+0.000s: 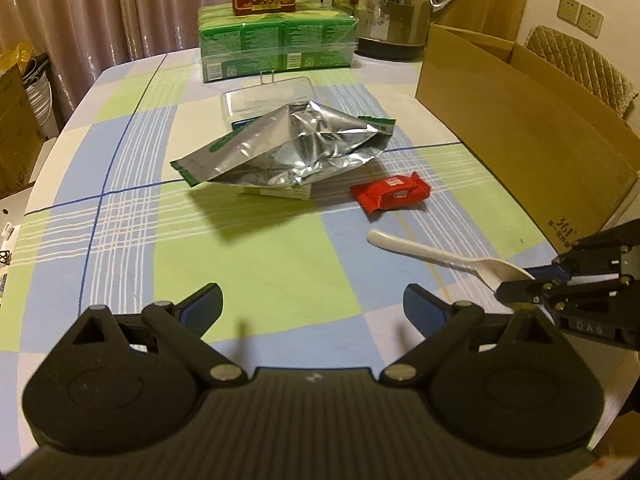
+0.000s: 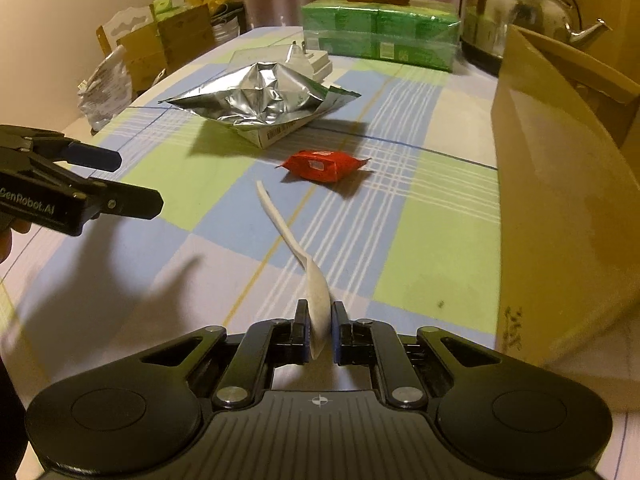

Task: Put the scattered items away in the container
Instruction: 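Lift the spoon with the right tool and regrip it by the bowl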

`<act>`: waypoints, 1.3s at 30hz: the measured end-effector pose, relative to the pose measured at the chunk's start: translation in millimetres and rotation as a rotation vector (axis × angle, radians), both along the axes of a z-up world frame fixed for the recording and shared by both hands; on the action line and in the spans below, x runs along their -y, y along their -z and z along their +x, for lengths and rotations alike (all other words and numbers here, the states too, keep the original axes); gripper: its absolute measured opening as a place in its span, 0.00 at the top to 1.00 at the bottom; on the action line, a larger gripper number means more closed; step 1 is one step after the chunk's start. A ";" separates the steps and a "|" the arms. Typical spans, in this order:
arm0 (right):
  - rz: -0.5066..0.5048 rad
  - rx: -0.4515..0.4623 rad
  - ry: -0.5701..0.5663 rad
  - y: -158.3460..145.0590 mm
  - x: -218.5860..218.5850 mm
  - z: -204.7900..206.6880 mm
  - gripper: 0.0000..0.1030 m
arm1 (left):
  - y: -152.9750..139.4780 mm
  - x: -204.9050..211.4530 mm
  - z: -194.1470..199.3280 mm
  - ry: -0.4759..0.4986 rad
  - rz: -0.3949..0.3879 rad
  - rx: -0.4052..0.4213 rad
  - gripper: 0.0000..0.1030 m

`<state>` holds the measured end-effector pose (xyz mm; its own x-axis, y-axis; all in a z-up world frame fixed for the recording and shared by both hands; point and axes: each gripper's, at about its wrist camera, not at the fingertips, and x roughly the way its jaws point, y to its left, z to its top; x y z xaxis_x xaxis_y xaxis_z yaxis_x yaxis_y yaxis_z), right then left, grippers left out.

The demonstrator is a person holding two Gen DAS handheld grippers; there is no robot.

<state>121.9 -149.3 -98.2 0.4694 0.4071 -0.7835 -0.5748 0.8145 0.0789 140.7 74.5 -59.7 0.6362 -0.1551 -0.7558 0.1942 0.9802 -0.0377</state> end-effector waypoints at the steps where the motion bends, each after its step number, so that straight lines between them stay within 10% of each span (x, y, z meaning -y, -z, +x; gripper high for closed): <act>1: 0.002 0.003 0.003 -0.9 1.9 -2.2 0.94 | -0.8 2.1 0.6 0.008 0.003 0.002 0.08; 20: 0.028 0.074 0.094 -13.4 37.9 -36.8 0.96 | 12.5 71.3 48.5 0.296 0.138 0.046 0.41; 39: -0.060 0.087 0.004 -0.5 24.1 -37.7 0.94 | 18.9 77.6 53.3 0.402 0.186 0.089 0.40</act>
<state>84.1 -173.3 -97.6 0.5379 0.3585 -0.7630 -0.5742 0.8185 -0.0202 194.0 -3.1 -78.6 0.6167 -0.2703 -0.7394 0.5556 0.8148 0.1656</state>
